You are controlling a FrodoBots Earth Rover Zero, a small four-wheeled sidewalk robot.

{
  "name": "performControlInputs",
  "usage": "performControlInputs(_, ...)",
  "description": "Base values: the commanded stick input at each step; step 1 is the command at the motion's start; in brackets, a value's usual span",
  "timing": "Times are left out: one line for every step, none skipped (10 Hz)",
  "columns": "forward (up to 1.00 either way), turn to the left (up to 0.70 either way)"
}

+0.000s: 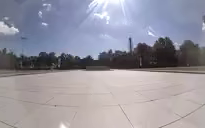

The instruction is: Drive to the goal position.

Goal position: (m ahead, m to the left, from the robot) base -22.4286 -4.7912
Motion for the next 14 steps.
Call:
performControlInputs(0.05, 0.00)
performControlInputs(0.05, 0.00)
performControlInputs(0.05, 0.00)
performControlInputs(0.05, 0.00)
performControlInputs(0.04, 0.00)
performControlInputs(0.04, 0.00)
performControlInputs(0.04, 0.00)
performControlInputs(0.04, 0.00)
performControlInputs(0.05, 0.00)
performControlInputs(0.05, 0.00)
performControlInputs(0.04, 0.00)
performControlInputs(0.05, 0.00)
performControlInputs(0.04, 0.00)
performControlInputs(0.04, 0.00)
